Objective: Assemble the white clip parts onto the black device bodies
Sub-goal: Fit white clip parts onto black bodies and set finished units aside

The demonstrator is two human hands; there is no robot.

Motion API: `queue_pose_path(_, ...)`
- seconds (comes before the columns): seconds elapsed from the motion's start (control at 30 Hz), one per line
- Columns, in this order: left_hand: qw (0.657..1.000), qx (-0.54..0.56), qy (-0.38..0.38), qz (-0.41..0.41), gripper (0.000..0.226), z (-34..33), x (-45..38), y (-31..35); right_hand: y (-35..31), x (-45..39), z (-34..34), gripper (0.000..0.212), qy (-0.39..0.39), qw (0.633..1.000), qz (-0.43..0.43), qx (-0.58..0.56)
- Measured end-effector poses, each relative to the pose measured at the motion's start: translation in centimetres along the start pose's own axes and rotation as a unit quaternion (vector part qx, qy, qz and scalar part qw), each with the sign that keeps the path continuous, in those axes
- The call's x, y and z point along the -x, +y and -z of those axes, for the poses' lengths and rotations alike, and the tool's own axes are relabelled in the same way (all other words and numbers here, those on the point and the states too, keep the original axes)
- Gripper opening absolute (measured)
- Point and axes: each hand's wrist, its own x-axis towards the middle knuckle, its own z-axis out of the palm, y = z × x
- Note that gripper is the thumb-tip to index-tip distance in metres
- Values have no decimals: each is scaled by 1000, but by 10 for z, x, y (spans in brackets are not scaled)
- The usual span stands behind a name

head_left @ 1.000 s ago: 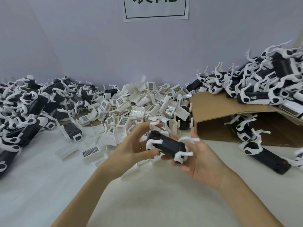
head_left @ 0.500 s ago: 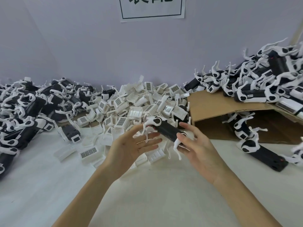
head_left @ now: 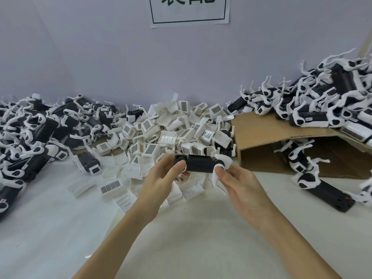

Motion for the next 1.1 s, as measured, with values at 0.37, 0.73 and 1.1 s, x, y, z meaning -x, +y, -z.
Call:
queue_pose_path(0.37, 997, -34, -42, -53, 52, 7, 4, 7, 1, 2, 1, 54, -43, 996, 63, 55)
queue_pose_path(0.73, 832, -414, 74, -362, 69, -10, 2, -17, 14, 0, -9, 71, 109, 989, -75, 68)
queue_pose_path(1.1, 863, -348, 55, -363, 75, -6, 6, -10, 9, 7, -10, 39, 45, 986, 23, 161)
